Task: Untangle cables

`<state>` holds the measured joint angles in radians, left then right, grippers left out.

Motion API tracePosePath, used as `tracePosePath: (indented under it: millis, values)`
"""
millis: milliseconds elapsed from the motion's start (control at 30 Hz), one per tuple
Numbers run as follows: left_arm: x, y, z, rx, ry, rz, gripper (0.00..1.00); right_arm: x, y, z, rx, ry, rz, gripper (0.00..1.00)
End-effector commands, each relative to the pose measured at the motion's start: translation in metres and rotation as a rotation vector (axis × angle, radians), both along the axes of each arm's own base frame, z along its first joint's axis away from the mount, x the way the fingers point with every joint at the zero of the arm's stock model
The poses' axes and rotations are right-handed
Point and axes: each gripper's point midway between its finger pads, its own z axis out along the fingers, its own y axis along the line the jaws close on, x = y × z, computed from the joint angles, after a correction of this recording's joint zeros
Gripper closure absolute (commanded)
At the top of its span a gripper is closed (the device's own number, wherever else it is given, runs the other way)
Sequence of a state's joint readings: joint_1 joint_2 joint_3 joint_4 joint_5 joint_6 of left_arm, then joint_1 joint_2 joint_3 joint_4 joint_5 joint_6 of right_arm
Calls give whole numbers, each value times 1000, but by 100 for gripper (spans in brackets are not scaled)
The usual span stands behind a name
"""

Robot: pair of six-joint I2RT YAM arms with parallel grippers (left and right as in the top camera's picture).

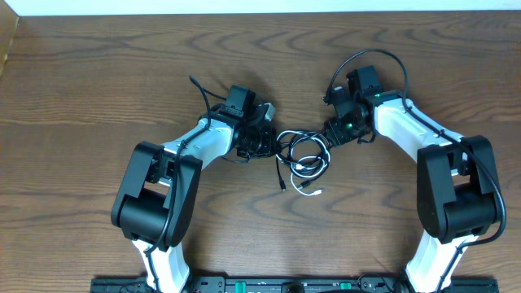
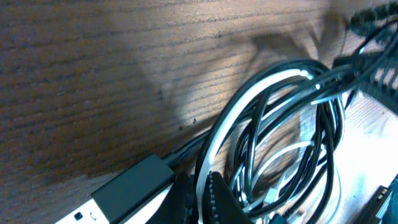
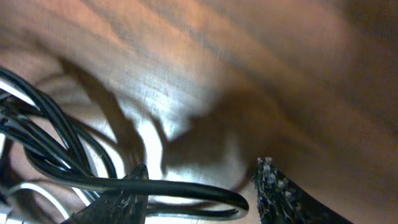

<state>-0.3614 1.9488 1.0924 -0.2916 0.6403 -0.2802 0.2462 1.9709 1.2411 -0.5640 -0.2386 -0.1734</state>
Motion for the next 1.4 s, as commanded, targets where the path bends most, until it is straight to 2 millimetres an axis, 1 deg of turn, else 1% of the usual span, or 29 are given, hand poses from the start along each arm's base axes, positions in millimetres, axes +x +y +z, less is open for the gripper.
tracePosePath:
  millis: [0,33,67,133,167,200,233,267,300,333,367,433,533,567,600,633,767,800,867,900,1000,1033,1067,1100,1167,1200,1233,1300,1367]
  values:
    - [-1,2,-7,14,9,-7,93,4,17,0,34,-46,99,55]
    - [-1,2,-7,14,10,-7,93,4,20,1,41,-53,112,59]
    - [-1,2,-7,14,9,-6,92,3,27,2,57,-54,127,76]
    - [-1,3,-7,14,9,-7,93,-2,36,4,91,-40,140,97]
    - [-1,3,-7,15,9,-7,93,-8,40,7,130,-6,120,99]
    - [-1,2,-7,13,7,-7,93,-13,43,14,166,21,98,99]
    - [1,1,-6,8,-2,-8,88,-16,45,23,204,41,65,99]
    - [2,0,-2,-1,-19,-20,75,-18,44,34,227,49,41,99]
    - [5,-2,3,-8,-42,-32,66,-18,42,40,232,47,27,99]
    - [7,-2,10,-12,-65,-43,62,-21,37,52,235,44,9,99]
    - [13,-4,27,-24,-112,-45,59,-24,30,68,239,31,-4,99]
    - [19,-5,52,-41,-184,-43,53,-28,21,91,248,9,-34,99]
    - [24,-4,87,-51,-278,-33,47,-36,6,133,304,-37,-76,99]
    - [24,-4,97,-61,-301,-33,45,-41,7,146,339,-46,-71,99]
    - [24,-4,101,-64,-309,-33,44,-46,9,156,374,-47,-59,99]
    - [24,-4,104,-66,-313,-32,43,-53,14,162,404,-43,-29,99]
    - [22,-7,103,-70,-310,-41,42,-72,26,171,487,14,34,99]
    - [21,-8,103,-70,-309,-46,42,-75,28,172,504,21,50,99]
    - [15,-17,101,-67,-327,-97,36,-80,34,178,554,35,74,99]
    - [13,-20,100,-65,-331,-113,36,-81,37,182,577,36,84,99]
    - [9,-25,93,-61,-313,-127,36,-84,49,208,693,32,133,99]
    - [9,-25,91,-59,-310,-126,36,-84,56,228,761,20,169,99]
    - [9,-25,91,-59,-310,-126,36,-84,59,241,794,6,190,99]
    - [10,-25,91,-60,-312,-125,36,-84,63,259,835,-9,216,99]
    - [11,-25,92,-62,-317,-125,36,-84,65,277,859,-36,240,99]
    - [12,-26,92,-64,-321,-126,34,-82,65,282,856,-50,242,99]
    - [12,-26,92,-65,-323,-124,34,-81,65,282,854,-53,241,99]
    - [14,-28,92,-77,-315,-108,29,-79,63,275,833,-41,224,99]
    - [12,-36,97,-134,-310,-131,27,-79,63,269,825,-27,214,99]
